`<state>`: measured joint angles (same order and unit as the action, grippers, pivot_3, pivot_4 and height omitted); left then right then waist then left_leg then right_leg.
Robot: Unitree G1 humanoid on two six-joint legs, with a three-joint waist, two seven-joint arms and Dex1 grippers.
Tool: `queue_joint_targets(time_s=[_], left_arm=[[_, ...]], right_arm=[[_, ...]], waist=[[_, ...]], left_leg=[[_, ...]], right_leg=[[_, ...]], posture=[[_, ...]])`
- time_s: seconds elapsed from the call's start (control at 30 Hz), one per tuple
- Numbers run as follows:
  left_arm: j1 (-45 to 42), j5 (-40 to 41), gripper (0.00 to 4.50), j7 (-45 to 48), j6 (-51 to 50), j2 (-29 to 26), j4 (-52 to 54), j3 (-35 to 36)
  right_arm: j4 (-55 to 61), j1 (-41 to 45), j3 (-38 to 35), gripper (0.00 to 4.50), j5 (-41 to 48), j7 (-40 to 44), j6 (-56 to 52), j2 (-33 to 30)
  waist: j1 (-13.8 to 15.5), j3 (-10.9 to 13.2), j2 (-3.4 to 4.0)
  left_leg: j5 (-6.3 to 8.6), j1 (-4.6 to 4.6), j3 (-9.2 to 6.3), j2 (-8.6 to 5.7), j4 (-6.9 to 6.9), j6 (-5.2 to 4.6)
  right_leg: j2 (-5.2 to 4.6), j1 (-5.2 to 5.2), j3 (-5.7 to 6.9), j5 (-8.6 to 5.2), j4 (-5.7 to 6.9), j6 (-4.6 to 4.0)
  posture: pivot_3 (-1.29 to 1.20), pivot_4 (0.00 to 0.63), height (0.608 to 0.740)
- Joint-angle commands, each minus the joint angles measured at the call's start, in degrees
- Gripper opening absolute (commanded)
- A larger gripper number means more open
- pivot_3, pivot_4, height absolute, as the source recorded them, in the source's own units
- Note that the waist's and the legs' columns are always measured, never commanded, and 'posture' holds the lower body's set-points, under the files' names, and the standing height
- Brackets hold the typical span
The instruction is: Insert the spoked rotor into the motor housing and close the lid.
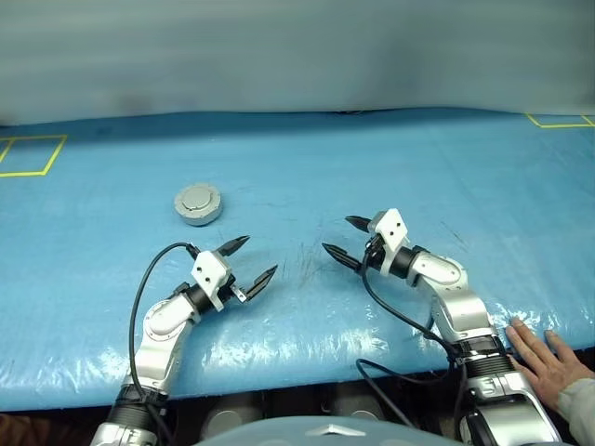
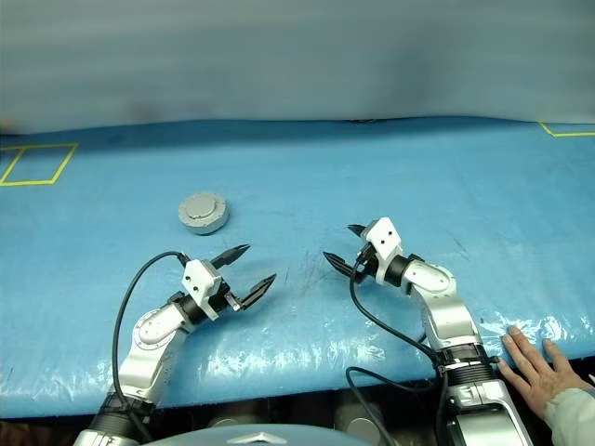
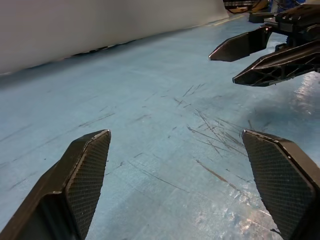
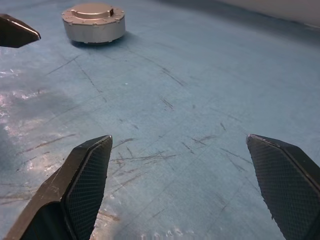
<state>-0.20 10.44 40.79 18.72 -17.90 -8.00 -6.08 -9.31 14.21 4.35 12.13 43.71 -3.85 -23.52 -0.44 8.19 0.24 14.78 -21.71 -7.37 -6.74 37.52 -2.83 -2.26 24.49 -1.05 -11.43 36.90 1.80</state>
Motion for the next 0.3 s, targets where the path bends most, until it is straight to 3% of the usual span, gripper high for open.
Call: queue_joint_targets(time_s=[0.03, 0.3], left_arm=[[-1.1, -0.5, 4.50, -0.2, 2.7, 0.2, -0.6, 0.4], [-2.4, -0.9, 4.50, -2.3, 5.1, 1.5, -2.8, 1.2]], right_arm=[[-0.3, 0.9, -0.8, 4.50, -1.3, -1.8, 1.3, 0.3], [-0.7, 1.0, -0.9, 4.50, -1.8, -3.4, 1.6, 2.1]], waist=[[0.1, 0.0, 0.00], [0.2, 0.0, 0.00]], left_leg=[[0.00, 0.00, 0.00, 0.00, 0.00, 0.00], [0.00, 0.00, 0.00, 0.00, 0.00, 0.00]], right_leg=[[0.00, 0.00, 0.00, 0.00, -0.01, 0.00], [0.00, 0.00, 0.00, 0.01, 0.00, 0.00]], posture=[[0.00, 0.150, 0.740], [0.00, 0.150, 0.740]])
